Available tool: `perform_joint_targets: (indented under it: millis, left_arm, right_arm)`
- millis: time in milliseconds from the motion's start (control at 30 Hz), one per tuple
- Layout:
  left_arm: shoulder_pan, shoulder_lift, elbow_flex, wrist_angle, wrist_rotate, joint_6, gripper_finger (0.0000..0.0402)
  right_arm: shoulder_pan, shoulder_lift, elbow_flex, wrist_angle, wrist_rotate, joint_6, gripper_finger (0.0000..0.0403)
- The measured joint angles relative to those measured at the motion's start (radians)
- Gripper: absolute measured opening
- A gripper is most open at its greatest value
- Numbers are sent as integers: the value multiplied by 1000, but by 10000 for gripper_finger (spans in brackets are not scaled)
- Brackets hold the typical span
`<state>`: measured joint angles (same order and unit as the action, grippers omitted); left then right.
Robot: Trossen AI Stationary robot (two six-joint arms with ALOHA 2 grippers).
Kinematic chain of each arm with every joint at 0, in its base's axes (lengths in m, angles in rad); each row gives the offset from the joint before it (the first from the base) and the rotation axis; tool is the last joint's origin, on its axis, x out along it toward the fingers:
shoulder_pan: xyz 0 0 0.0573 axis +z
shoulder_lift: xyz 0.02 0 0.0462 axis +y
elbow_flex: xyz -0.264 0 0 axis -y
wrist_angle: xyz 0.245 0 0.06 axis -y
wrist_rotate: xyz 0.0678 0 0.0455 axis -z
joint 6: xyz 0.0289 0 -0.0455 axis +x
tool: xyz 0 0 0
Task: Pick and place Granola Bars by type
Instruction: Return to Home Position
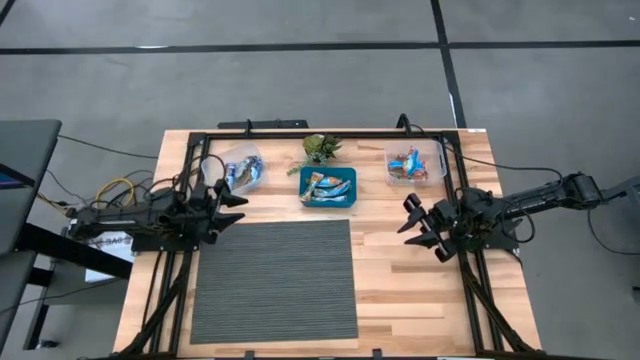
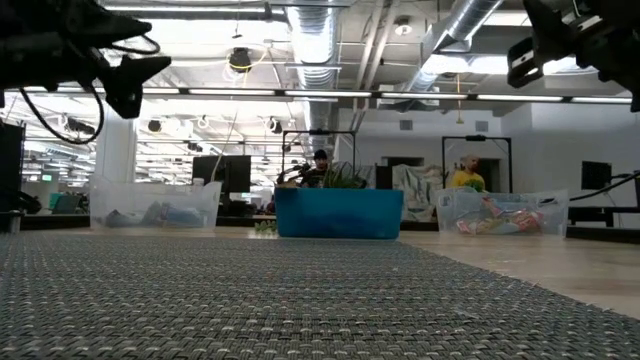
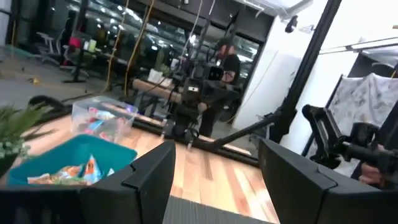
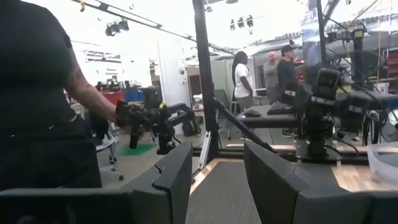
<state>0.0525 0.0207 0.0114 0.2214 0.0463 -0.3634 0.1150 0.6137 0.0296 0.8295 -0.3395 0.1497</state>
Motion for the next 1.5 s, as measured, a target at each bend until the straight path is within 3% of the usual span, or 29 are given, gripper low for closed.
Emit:
perform_joint_targets:
  millis: [400,533,800,1033,1233,1500]
  left_arm:
    - [0,-8,-1,-70,27,-13,222]
    - [0,-8,-1,-90,27,-23,222]
    - [0,-8,-2,-96,26,-37,222]
    - [0,-8,-2,-96,27,-43,222]
    - [0,-8,-3,-96,27,-47,222]
    - [0,-8,-4,-130,26,-72,222]
  right_arm:
    - [0,2,-21,45,0,-25,139]
    - [0,1,-22,128,-2,-113,137]
    - [1,-24,-23,115,-74,-185,138]
    - [0,-108,-23,-6,-81,-202,135]
    - [0,-267,-23,-217,-75,-187,134]
    - [0,-495,-24,-544,44,-139,136]
